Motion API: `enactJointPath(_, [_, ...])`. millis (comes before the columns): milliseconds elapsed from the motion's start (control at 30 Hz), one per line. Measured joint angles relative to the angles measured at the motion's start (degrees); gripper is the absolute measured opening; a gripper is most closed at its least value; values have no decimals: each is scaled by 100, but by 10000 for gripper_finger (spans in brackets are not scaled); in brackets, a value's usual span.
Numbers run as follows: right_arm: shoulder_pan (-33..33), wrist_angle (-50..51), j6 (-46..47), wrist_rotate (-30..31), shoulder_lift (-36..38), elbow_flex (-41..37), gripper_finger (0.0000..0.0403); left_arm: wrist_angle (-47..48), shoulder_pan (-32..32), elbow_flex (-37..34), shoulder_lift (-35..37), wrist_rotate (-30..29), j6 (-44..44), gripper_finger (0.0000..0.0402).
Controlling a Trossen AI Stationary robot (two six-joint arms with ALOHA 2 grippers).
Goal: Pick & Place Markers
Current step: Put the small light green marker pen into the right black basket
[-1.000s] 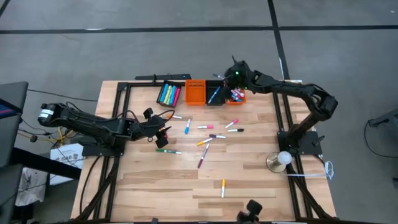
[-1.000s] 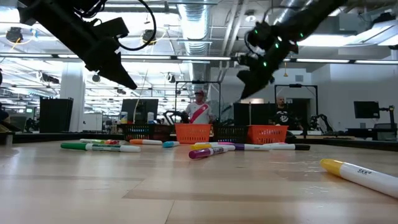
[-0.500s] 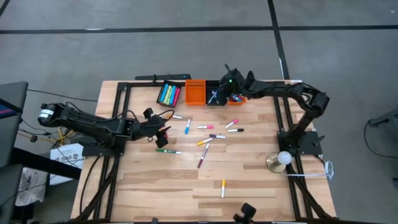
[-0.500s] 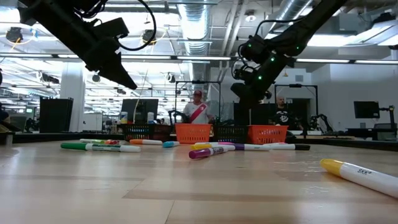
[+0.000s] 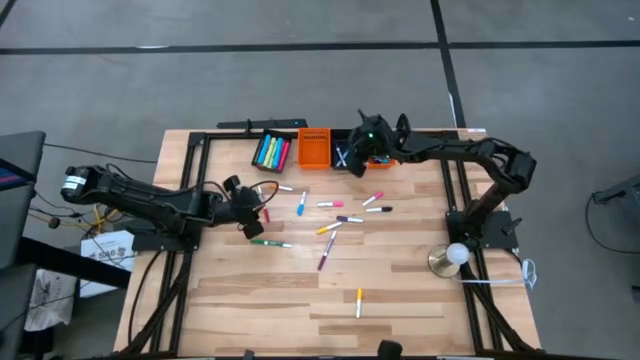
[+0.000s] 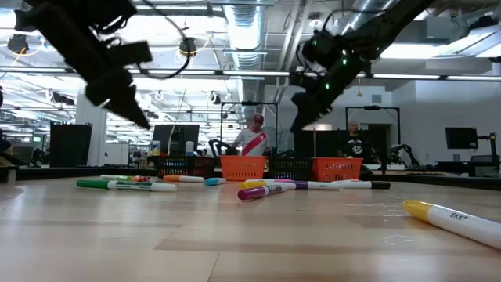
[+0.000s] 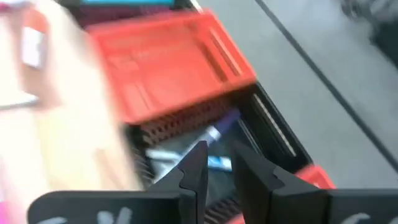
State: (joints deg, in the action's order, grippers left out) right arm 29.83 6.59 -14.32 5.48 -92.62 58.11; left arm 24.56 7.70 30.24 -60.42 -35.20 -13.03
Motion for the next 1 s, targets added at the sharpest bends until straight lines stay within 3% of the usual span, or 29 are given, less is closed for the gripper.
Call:
enactJointPath(267, [-620,206,-265,4,689,0,63,1121,-467,-2,0,233,-1111,173])
enactJointPath(600, [-1252,241,-388,-19,1188,0,63,1092,-1409,-24,-136,695,-1146,173])
enactJointPath(800, [-1489,152,-533,-88,1164,0,63,194,-2219,-252,-653,722,-1477,173])
enactJointPath(1000, [-1552,145,-541,-88,1161,0,63,49,-2744,-273,-1173,1233,-1758,173])
